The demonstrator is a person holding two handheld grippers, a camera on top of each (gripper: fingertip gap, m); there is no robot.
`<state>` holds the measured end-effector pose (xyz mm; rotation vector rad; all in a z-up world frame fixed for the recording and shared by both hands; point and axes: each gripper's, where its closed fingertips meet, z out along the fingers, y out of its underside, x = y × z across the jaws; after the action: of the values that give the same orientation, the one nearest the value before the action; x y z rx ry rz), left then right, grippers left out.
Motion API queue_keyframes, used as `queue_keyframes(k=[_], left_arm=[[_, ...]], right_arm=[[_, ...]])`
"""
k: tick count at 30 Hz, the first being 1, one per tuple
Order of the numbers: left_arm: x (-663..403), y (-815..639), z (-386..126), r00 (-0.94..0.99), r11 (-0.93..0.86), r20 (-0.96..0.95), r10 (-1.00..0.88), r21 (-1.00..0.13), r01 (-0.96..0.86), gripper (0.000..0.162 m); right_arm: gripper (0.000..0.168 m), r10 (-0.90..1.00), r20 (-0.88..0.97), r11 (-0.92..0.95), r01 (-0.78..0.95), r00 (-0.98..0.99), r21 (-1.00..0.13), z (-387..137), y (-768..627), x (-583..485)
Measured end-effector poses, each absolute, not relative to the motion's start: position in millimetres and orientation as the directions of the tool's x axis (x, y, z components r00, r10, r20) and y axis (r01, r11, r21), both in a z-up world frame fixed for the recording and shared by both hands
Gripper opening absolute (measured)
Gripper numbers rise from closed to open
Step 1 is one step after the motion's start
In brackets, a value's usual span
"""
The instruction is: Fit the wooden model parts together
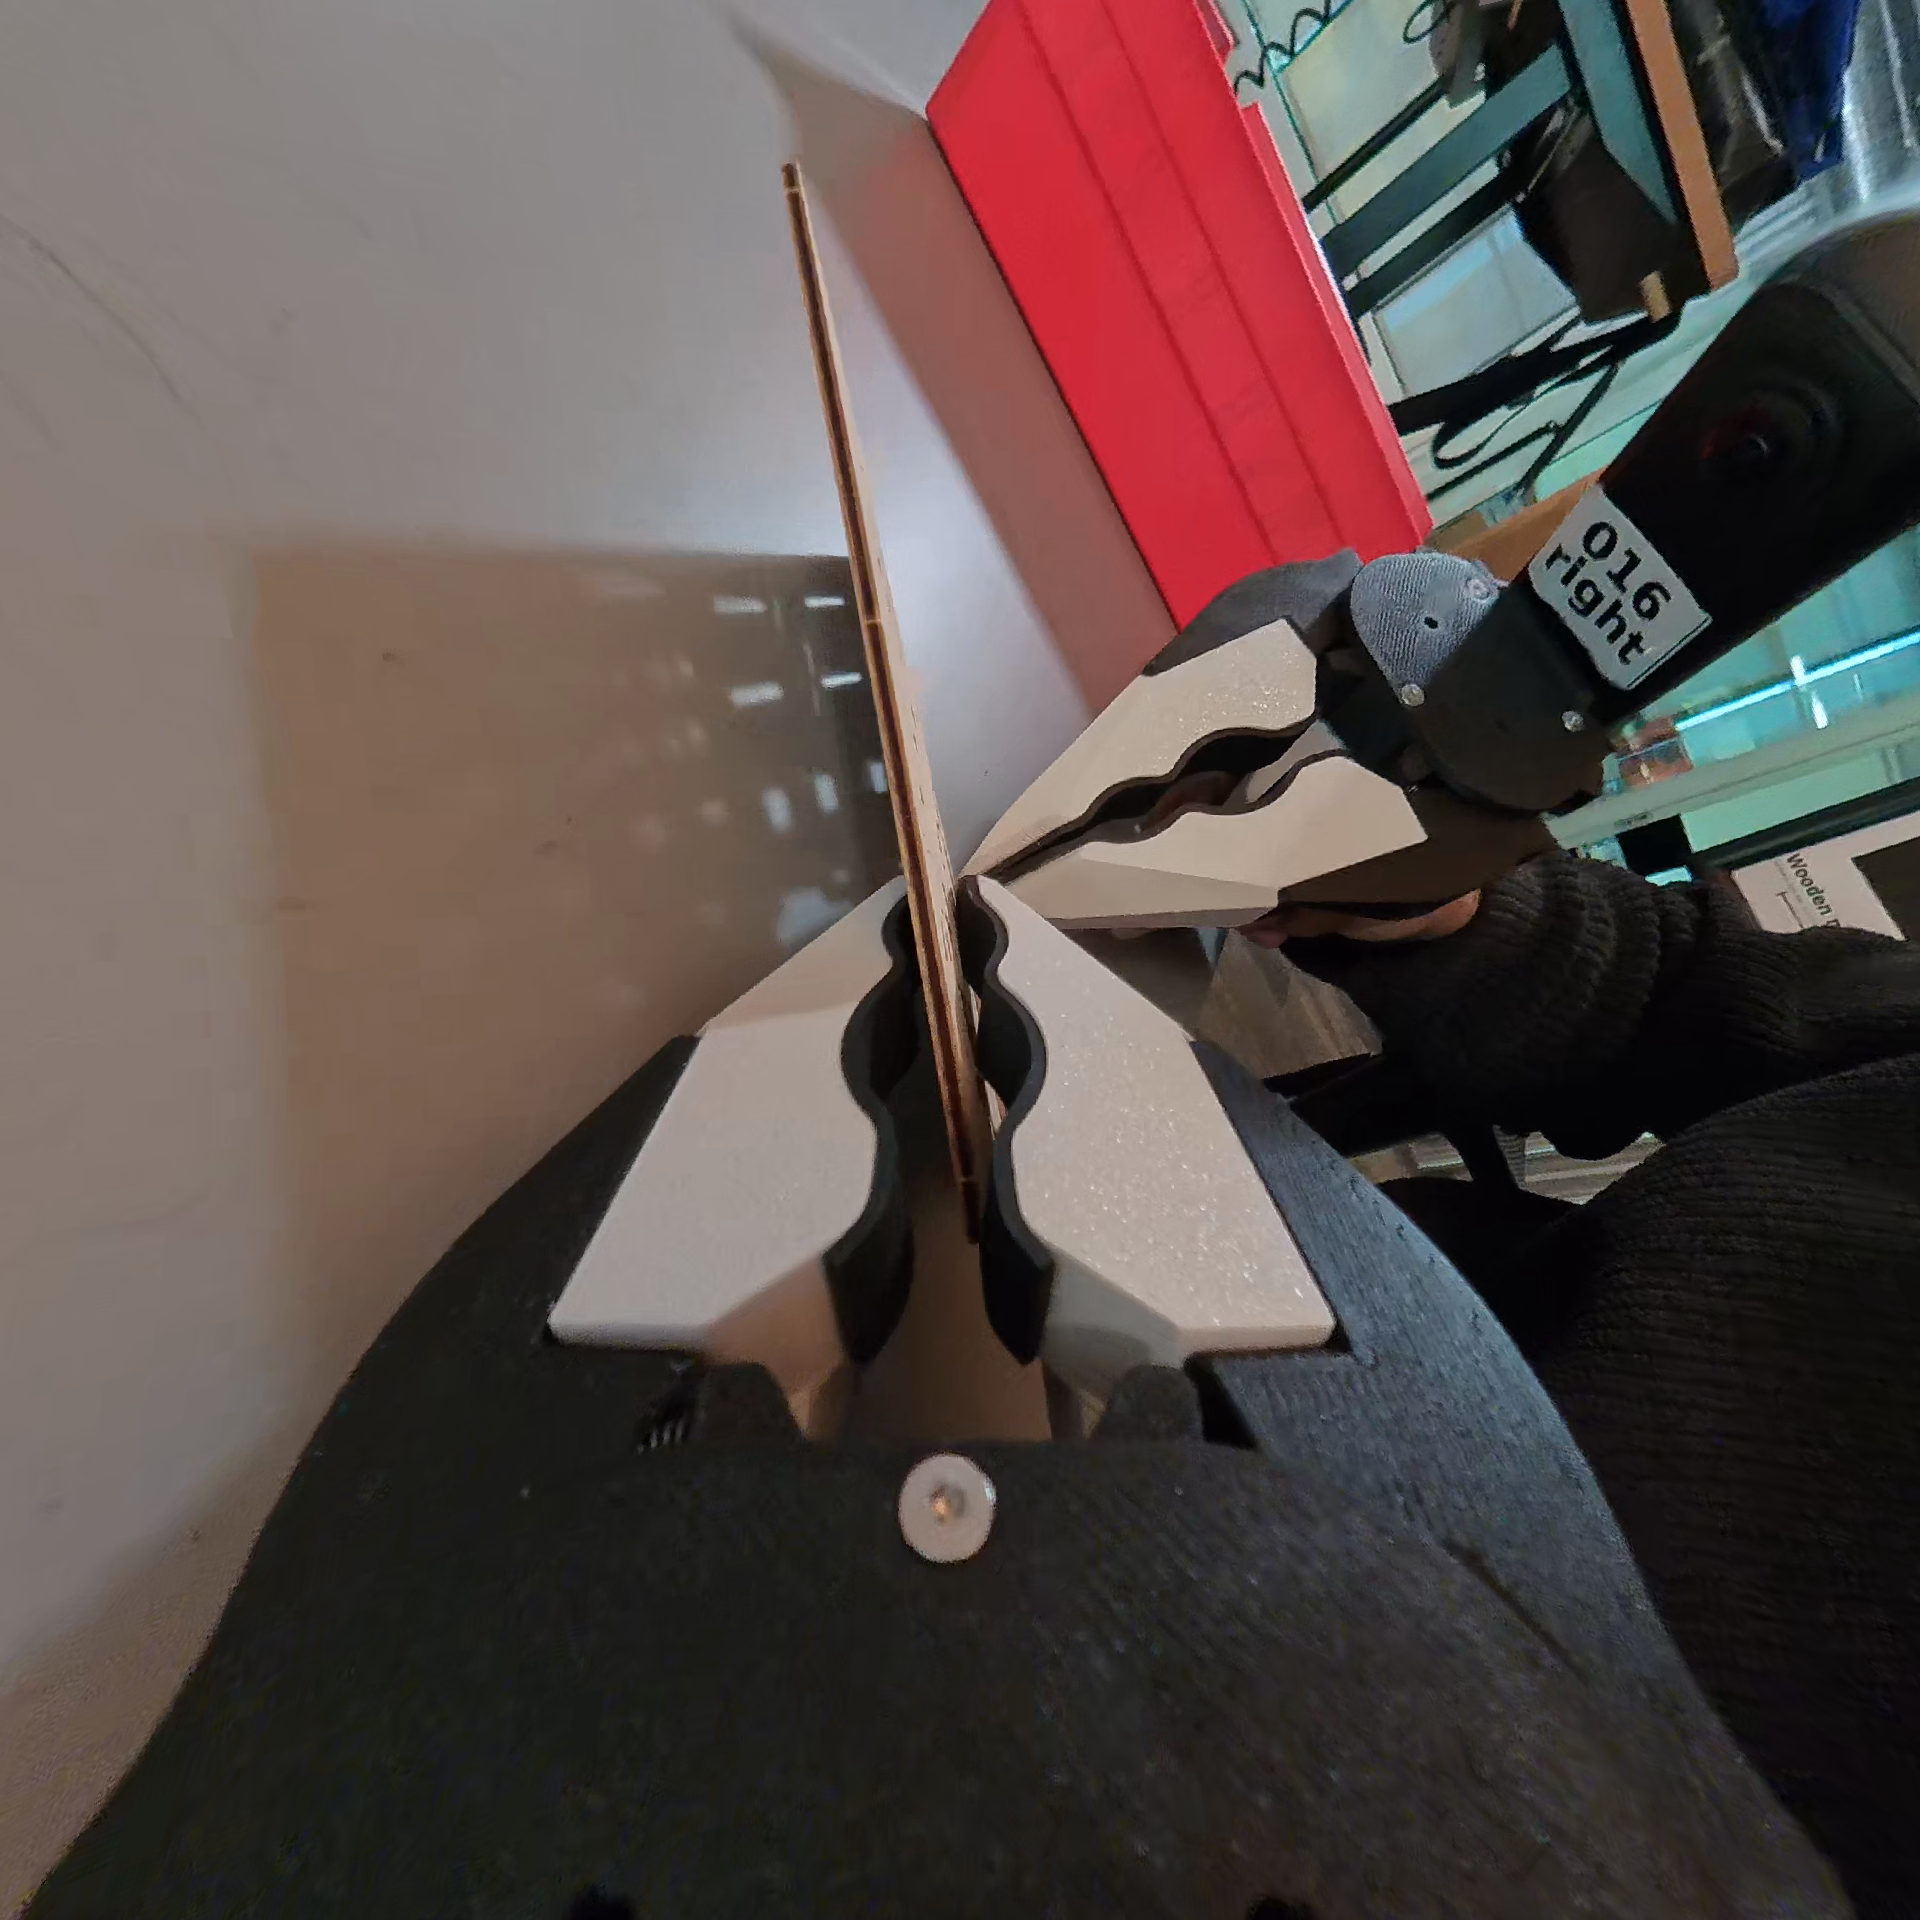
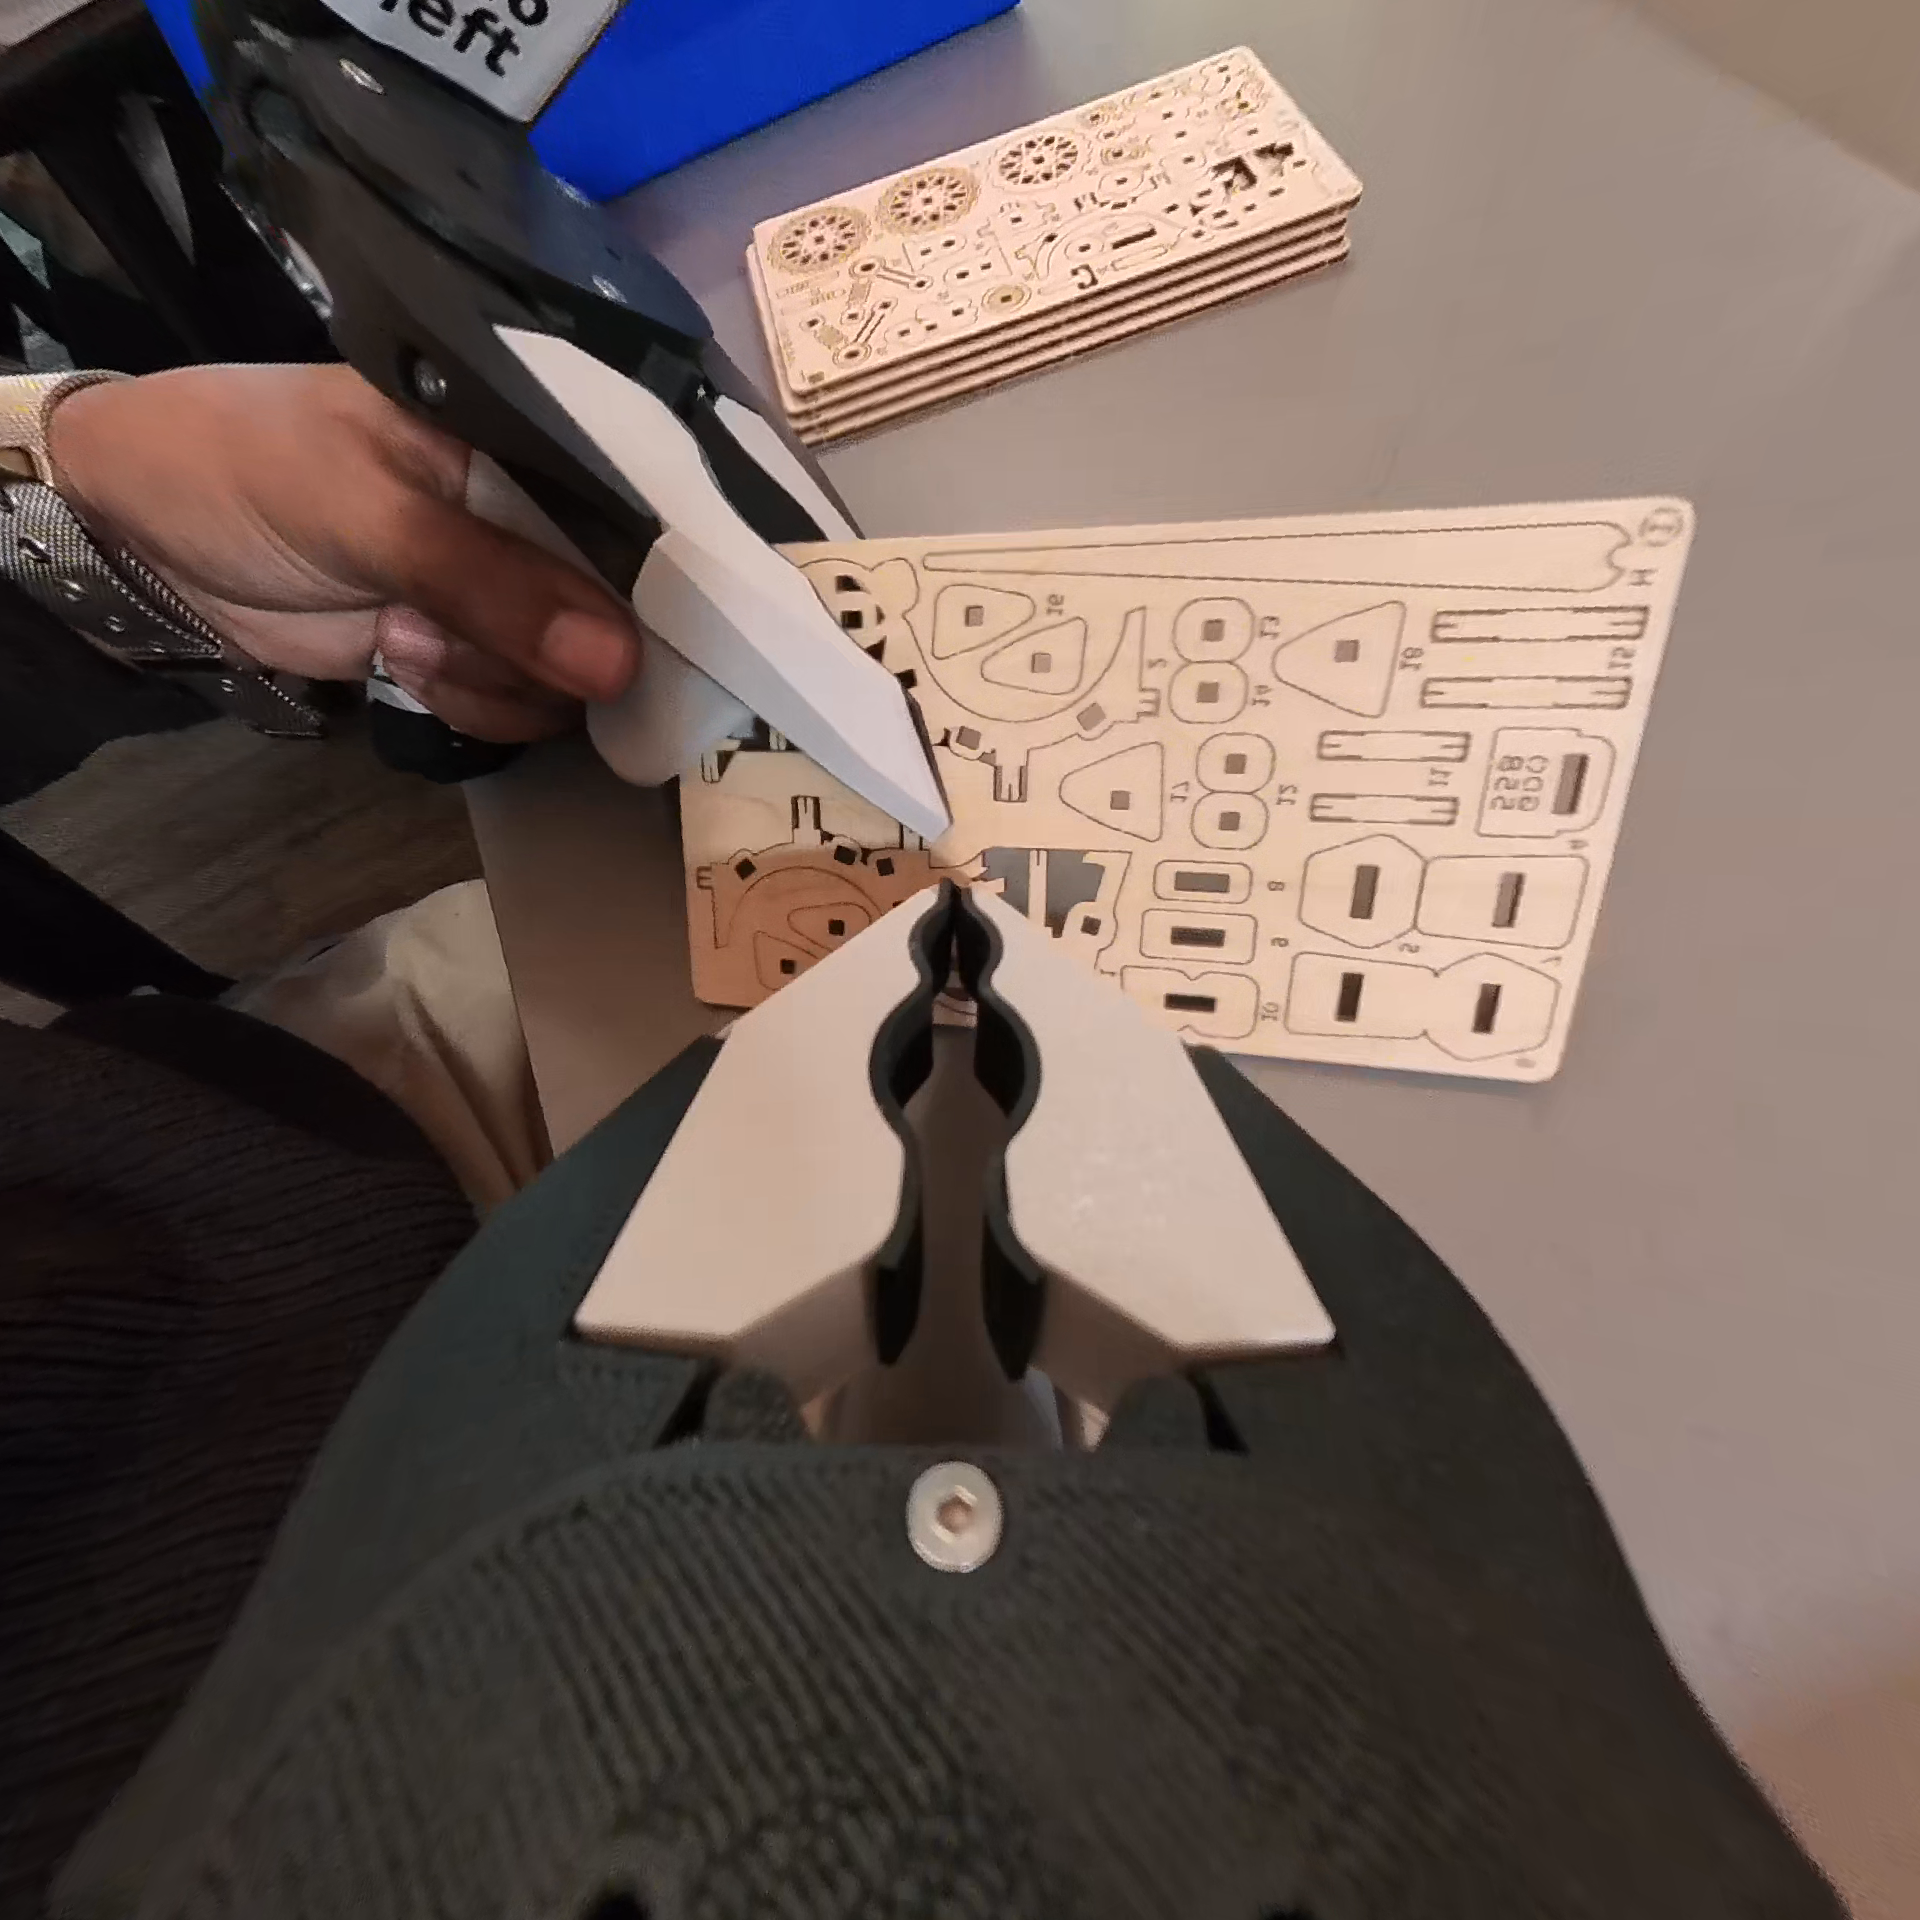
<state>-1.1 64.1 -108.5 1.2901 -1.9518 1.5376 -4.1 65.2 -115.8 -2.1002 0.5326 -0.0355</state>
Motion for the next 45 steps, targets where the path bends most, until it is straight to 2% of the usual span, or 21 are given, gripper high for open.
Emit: queue_keyframes(k=[18, 19, 20, 22, 25, 31, 35, 45], left_arm=[[0, 65, -112, -0.507, -0.006, 0.734, -0.451, -0.571, -0.821, 0.003], [-1, 64, -111, -0.511, -0.005, 0.739, -0.44, -0.57, -0.821, 0.003], [-10, 54, -100, -0.533, 0.0, 0.771, -0.348, -0.568, -0.823, 0.004], [-5, 52, -100, -0.528, -0.036, 0.76, -0.378, -0.583, -0.812, 0.003], [7, 64, -101, -0.445, -0.132, 0.799, -0.406, -0.533, -0.836, 0.001], [7, 64, -103, -0.461, -0.101, 0.78, -0.423, -0.546, -0.832, 0.001], [8, 67, -97, -0.442, -0.145, 0.813, -0.38, -0.524, -0.839, 0.001], [12, 74, -90, -0.424, -0.201, 0.838, -0.343, -0.506, -0.839, 0.001]], right_arm=[[0.0, -0.397, -0.201, -0.464, -0.385, 0.895, -0.798, -118, 66, -3], [0.0, -0.4, -0.195, -0.471, -0.384, 0.895, -0.794, -120, 67, -2], [0.0, -0.42, -0.178, -0.518, -0.396, 0.89, -0.758, -130, 66, -2], [0.0, -0.436, -0.164, -0.502, -0.391, 0.885, -0.772, -127, 65, 1], [0.0, -0.449, -0.194, -0.467, -0.415, 0.872, -0.781, -123, 63, 4], [0.0, -0.436, -0.267, -0.395, -0.449, 0.86, -0.802, -108, 53, 2], [0.0, -0.416, -0.308, -0.324, -0.455, 0.856, -0.829, -94, 45, 3], [0.0, -0.399, -0.254, -0.388, -0.413, 0.881, -0.824, -105, 46, -2]])
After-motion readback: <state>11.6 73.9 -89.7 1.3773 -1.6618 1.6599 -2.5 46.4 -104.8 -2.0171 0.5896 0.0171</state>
